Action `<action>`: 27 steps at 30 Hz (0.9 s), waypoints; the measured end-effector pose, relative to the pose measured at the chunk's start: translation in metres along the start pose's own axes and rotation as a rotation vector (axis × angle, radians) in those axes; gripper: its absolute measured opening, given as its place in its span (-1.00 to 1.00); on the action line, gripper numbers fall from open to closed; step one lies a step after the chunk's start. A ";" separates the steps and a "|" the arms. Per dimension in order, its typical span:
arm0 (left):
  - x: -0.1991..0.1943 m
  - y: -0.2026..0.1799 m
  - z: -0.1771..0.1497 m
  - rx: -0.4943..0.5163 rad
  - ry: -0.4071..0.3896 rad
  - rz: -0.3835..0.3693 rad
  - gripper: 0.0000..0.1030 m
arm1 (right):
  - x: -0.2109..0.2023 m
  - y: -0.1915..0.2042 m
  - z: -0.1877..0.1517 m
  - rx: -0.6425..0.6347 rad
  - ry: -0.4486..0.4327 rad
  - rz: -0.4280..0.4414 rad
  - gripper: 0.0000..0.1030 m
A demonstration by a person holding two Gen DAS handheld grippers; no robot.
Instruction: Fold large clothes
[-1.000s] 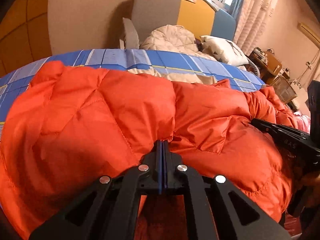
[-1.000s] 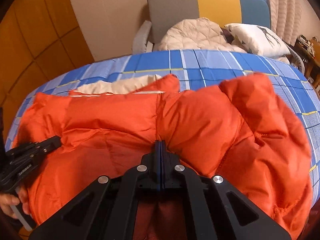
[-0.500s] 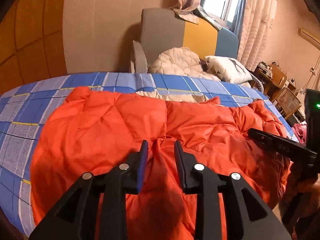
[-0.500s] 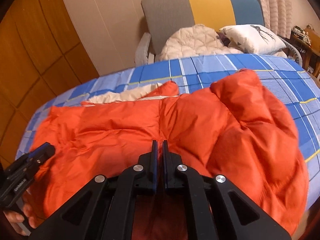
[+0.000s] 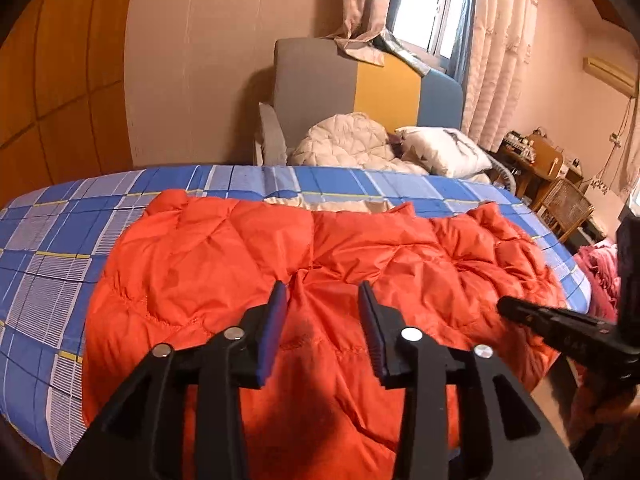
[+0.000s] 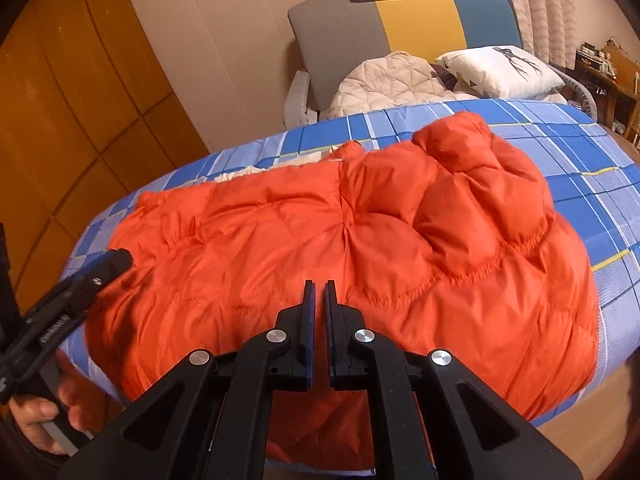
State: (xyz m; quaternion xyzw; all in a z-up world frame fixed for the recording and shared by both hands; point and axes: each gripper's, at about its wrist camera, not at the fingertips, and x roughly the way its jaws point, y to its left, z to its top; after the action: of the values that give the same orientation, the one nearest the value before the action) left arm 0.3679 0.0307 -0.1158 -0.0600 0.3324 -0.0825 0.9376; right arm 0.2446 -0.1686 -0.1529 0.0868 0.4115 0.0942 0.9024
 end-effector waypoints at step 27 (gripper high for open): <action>0.032 0.083 -0.046 -0.175 0.126 0.102 -0.19 | 0.020 -0.038 -0.008 0.085 0.045 -0.034 -0.93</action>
State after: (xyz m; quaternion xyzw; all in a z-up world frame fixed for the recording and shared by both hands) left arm 0.3728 0.1028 -0.1845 -0.1195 0.3994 -0.0090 0.9089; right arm 0.2553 -0.2000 -0.1815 0.1159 0.4367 0.0631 0.8899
